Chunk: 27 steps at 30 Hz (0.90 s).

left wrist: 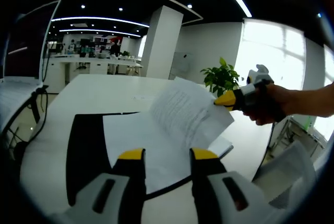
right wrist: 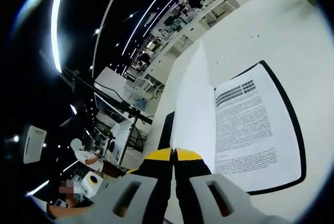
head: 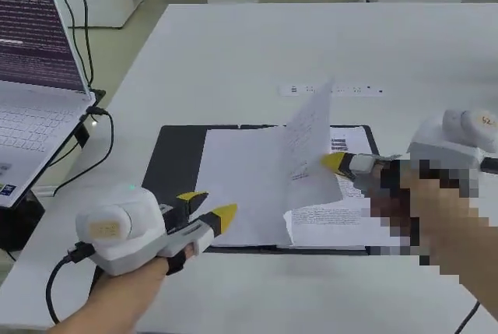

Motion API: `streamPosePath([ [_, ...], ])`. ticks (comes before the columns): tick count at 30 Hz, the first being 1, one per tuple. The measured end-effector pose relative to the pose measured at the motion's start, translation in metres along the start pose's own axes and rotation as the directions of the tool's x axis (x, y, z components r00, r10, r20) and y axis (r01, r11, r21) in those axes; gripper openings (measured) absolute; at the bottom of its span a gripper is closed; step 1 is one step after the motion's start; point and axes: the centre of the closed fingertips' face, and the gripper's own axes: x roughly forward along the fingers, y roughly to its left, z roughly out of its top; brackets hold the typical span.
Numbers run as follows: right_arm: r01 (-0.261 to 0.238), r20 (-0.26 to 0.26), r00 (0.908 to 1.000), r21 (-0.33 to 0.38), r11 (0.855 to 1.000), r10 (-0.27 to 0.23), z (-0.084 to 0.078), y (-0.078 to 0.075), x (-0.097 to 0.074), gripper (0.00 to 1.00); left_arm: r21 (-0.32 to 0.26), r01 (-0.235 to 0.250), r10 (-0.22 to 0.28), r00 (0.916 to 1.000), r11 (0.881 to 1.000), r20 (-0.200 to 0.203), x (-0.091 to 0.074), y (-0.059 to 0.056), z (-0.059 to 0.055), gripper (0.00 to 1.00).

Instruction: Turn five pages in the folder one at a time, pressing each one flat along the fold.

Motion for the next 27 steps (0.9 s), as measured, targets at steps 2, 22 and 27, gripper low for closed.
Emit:
streamPosePath([
  [2, -0.003, -0.024, 0.9997, -0.008, 1.000, 0.003, -0.007, 0.007, 0.010, 0.00, -0.008, -0.010, 0.010, 0.9999, 1.000, 0.011, -0.007, 0.005, 0.001, 0.32],
  [22, 0.025, -0.252, 0.9667, -0.077, 0.997, -0.044, -0.088, 0.031, 0.114, 0.00, -0.063, -0.097, 0.099, 0.9948, 0.993, 0.024, -0.052, 0.047, -0.006, 0.32],
  [27, 0.040, -0.287, 0.9563, -0.055, 0.998, -0.055, -0.104, 0.033, 0.136, 0.00, -0.074, -0.114, 0.115, 0.9931, 0.991, 0.018, -0.059, 0.053, -0.012, 0.32],
])
